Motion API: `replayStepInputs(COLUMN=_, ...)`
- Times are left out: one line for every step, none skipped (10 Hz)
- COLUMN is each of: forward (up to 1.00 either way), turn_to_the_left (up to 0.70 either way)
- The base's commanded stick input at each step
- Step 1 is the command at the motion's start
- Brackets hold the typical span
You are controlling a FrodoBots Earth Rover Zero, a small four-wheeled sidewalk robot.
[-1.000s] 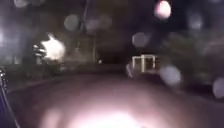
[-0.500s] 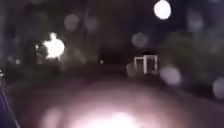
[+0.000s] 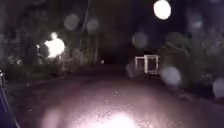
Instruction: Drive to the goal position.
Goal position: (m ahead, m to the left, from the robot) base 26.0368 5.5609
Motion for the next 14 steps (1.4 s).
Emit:
replayStepInputs(forward=0.00, turn_to_the_left=-0.50)
replayStepInputs(forward=0.00, turn_to_the_left=-0.50)
replayStepInputs(forward=0.00, turn_to_the_left=-0.50)
replayStepInputs(forward=0.00, turn_to_the_left=-0.50)
replayStepInputs(forward=0.00, turn_to_the_left=-0.50)
replayStepInputs(forward=0.00, turn_to_the_left=-0.47)
replayStepInputs(forward=0.00, turn_to_the_left=-0.45)
replayStepInputs(forward=0.00, turn_to_the_left=-0.33)
replayStepInputs(forward=0.23, turn_to_the_left=0.00)
replayStepInputs(forward=0.47, turn_to_the_left=0.00)
replayStepInputs(forward=0.50, turn_to_the_left=0.00)
replayStepInputs(forward=0.50, turn_to_the_left=0.00)
replayStepInputs(forward=0.50, turn_to_the_left=0.00)
replayStepInputs(forward=0.50, turn_to_the_left=0.00)
